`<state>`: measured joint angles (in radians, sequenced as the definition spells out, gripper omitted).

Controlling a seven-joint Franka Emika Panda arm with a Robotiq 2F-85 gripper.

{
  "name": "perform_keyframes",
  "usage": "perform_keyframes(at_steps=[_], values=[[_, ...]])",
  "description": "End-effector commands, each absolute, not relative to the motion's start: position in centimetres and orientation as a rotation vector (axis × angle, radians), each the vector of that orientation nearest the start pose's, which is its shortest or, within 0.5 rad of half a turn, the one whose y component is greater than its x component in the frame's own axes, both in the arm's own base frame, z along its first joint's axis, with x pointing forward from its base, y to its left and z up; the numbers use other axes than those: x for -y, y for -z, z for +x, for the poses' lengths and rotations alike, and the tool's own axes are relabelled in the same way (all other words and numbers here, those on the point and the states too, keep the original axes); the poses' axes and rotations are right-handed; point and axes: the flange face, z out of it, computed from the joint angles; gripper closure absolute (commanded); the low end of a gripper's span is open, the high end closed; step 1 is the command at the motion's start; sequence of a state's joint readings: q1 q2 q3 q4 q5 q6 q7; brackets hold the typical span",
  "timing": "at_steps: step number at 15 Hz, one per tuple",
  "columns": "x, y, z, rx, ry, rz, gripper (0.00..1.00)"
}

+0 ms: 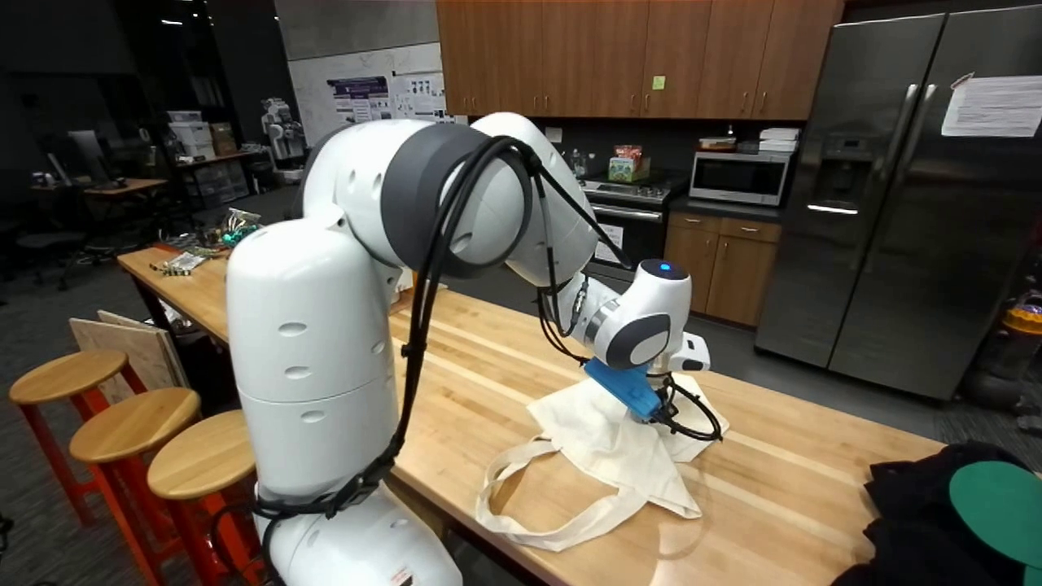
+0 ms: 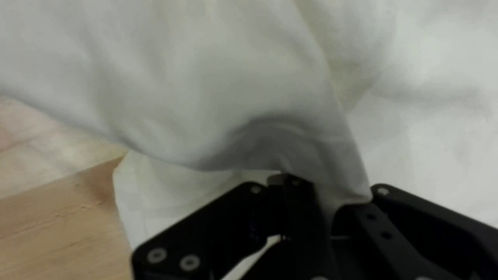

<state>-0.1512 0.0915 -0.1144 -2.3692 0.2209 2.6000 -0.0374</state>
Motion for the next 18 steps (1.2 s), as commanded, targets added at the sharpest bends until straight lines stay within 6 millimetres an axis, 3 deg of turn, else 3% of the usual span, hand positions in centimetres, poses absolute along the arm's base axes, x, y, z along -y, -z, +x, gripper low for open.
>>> perform_keyframes(at_steps=[1, 9, 13, 18], values=[[17.1, -30.0, 49.7, -0.644, 0.221, -2.941, 0.99], [23.4, -28.1, 48.2, -0.706, 0.232, -2.9, 0.99], [23.6, -28.9, 48.9, -0.667, 0.269, -2.916, 0.99], [21.9, -30.4, 50.6, -0.588, 0.291, -2.966, 0.99]])
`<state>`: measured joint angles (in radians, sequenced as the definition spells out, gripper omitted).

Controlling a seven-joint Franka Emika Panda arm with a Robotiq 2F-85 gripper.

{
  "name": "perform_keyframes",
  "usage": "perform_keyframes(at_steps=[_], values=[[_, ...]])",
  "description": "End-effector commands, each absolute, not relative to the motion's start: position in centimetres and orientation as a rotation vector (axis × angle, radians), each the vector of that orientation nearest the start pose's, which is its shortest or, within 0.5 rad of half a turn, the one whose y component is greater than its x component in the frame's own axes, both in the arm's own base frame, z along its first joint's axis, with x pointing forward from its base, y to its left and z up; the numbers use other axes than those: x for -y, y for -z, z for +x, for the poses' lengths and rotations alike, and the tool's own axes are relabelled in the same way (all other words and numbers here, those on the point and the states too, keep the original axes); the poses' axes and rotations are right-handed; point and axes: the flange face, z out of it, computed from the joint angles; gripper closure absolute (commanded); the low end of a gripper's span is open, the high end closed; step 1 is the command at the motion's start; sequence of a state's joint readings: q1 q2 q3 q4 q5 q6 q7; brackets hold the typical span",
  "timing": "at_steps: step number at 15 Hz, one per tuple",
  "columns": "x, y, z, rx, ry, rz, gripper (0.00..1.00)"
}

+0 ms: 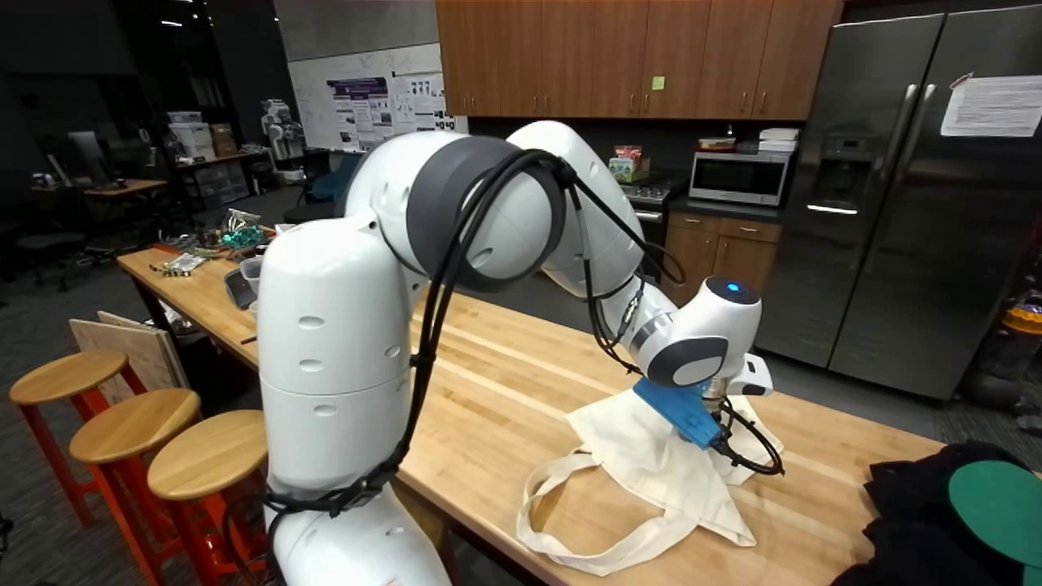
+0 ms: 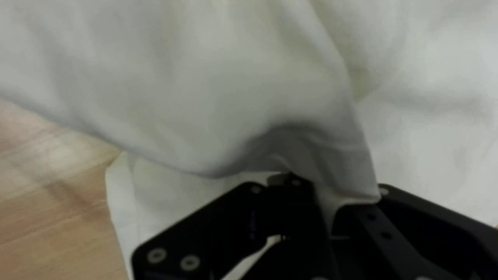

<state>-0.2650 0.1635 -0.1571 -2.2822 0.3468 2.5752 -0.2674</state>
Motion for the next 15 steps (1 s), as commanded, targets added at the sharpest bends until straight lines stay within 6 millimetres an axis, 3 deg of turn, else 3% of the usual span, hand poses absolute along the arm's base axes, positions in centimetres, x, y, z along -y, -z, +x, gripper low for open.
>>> perform_keyframes(at_steps=[1, 10, 15], values=[[21.4, -30.7, 51.0, -0.564, 0.297, -2.981, 0.99], [15.4, -33.2, 55.9, -0.403, 0.296, -3.072, 0.99], [12.0, -34.4, 57.6, -0.326, 0.25, -3.097, 0.99]])
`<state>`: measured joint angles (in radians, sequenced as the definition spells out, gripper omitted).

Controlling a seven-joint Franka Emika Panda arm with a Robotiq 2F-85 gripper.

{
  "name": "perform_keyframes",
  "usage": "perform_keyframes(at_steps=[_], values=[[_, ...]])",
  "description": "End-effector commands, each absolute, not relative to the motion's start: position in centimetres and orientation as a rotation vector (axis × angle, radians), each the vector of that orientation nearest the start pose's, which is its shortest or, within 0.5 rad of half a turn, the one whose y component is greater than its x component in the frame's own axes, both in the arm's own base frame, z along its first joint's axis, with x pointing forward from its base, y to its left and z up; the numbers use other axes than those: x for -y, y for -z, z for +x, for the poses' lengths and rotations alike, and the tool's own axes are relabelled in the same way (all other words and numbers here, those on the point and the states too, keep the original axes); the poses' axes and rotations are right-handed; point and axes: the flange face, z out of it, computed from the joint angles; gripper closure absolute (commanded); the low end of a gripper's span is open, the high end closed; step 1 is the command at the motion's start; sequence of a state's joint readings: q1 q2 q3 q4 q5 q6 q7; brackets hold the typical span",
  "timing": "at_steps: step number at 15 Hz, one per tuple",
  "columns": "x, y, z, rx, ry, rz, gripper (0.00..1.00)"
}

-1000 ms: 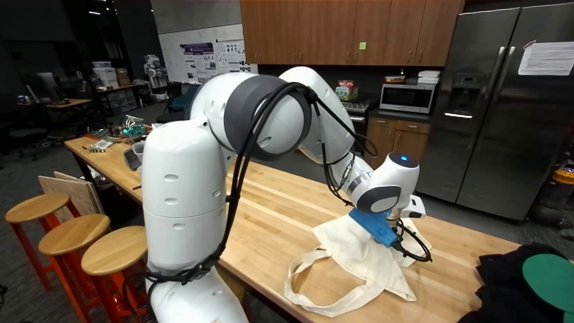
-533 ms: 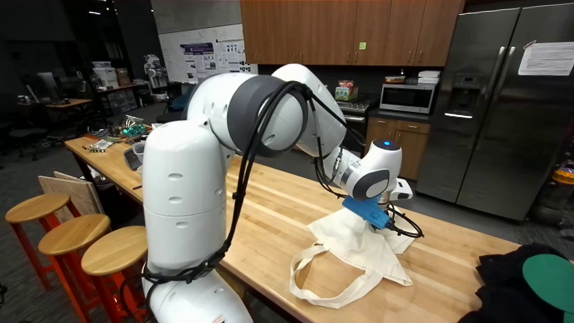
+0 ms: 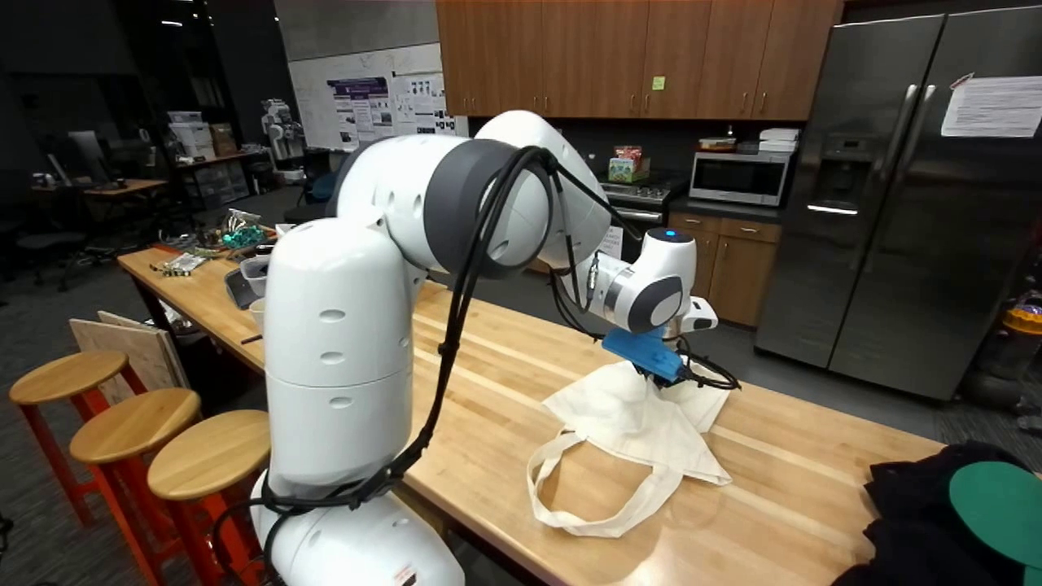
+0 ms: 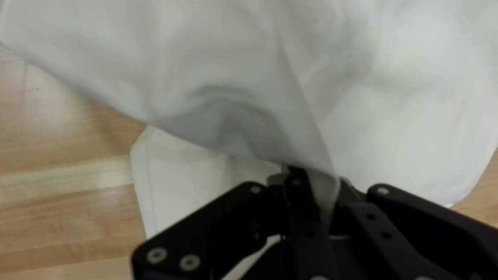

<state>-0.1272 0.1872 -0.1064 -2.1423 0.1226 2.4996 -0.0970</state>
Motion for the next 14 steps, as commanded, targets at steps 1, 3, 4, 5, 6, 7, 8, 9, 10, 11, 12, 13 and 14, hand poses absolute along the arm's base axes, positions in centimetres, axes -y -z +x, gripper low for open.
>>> perform_keyframes(at_steps=[1, 3, 4, 5, 6, 7, 8, 9, 10, 11, 12, 13, 14], values=[[11.3, -34.6, 57.8, -0.31, 0.239, -3.101, 0.99], [9.5, -34.9, 58.4, -0.278, 0.223, -3.111, 0.99], [8.6, -35.0, 58.7, -0.26, 0.217, -3.116, 0.99], [7.8, -34.9, 58.8, -0.245, 0.212, -3.123, 0.99], [6.8, -35.1, 58.9, -0.229, 0.205, -3.128, 0.99], [5.6, -35.2, 59.2, -0.214, 0.204, -3.134, 0.99], [4.6, -35.2, 59.3, -0.2, 0.202, -3.14, 0.99], [3.6, -35.2, 59.3, -0.188, 0.2, -3.145, 0.99], [2.4, -35.1, 59.4, -0.172, 0.198, -3.151, 0.99], [1.2, -35.0, 59.4, -0.16, 0.199, -3.154, 0.99], [0.0, -35.1, 59.4, -0.146, 0.198, -3.159, 0.99], [-1.4, -35.1, 59.4, -0.134, 0.199, -3.164, 0.99], [-2.8, -35.0, 59.4, -0.123, 0.201, -3.169, 0.99]])
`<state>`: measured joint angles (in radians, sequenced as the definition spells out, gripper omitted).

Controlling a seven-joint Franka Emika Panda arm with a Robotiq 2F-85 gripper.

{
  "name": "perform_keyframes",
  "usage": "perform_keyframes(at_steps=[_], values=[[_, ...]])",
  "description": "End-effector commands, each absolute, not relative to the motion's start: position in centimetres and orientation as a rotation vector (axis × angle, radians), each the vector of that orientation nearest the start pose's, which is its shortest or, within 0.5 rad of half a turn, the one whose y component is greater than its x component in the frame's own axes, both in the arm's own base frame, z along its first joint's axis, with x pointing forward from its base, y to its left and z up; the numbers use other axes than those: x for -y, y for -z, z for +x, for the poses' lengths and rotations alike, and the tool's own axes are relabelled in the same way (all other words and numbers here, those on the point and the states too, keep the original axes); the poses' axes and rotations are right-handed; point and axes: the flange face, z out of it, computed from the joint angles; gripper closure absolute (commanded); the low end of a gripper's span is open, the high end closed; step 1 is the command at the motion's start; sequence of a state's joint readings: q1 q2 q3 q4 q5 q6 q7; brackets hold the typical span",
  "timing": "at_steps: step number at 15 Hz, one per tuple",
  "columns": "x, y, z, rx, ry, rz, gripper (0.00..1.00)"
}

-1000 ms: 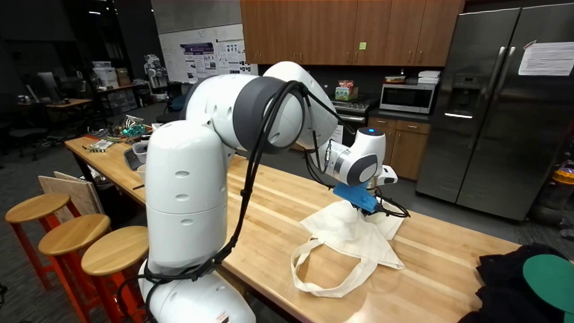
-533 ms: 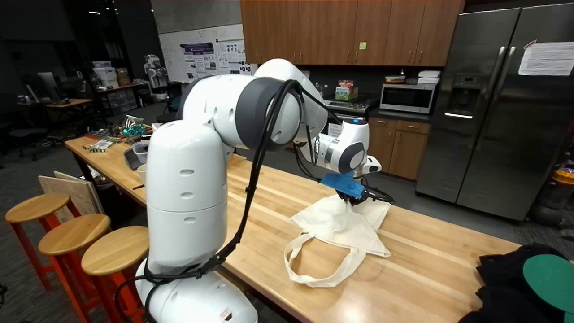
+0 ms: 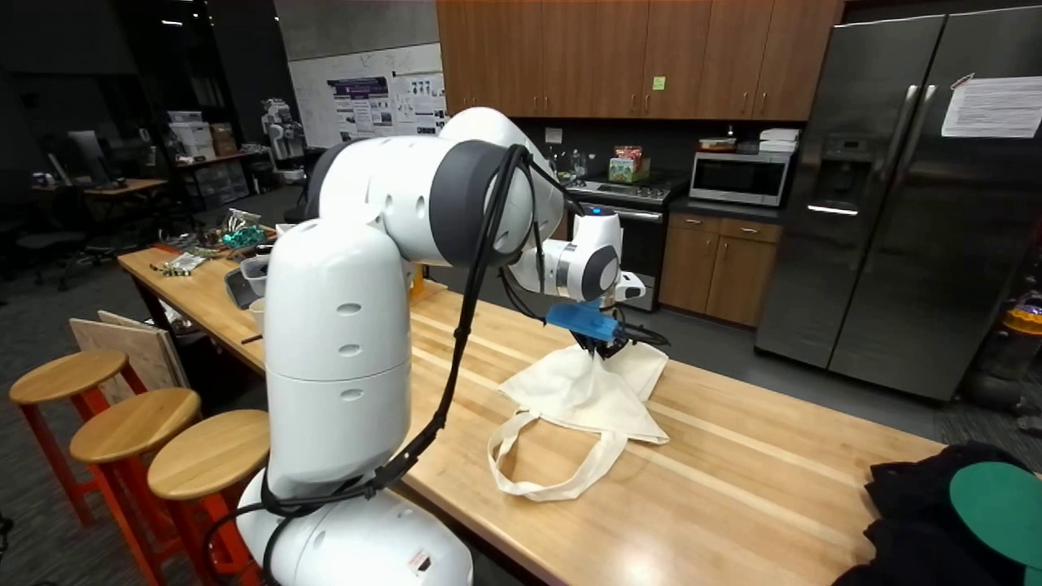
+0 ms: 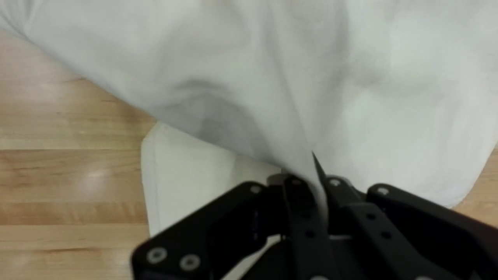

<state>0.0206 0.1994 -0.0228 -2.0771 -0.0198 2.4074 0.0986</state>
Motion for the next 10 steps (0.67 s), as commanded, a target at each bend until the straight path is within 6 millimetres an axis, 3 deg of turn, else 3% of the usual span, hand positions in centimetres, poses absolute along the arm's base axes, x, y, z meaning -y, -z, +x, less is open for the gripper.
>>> perform_keyframes(at_steps=[1, 4, 5, 10], values=[[-4.0, -35.1, 59.4, -0.112, 0.2, -3.174, 0.99], [-8.2, -35.1, 59.2, -0.08, 0.202, -3.186, 0.99], [-8.8, -33.6, 58.5, -0.069, 0.198, -3.188, 0.99], [-14.4, -31.9, 57.5, -0.033, 0.171, -3.217, 0.99]])
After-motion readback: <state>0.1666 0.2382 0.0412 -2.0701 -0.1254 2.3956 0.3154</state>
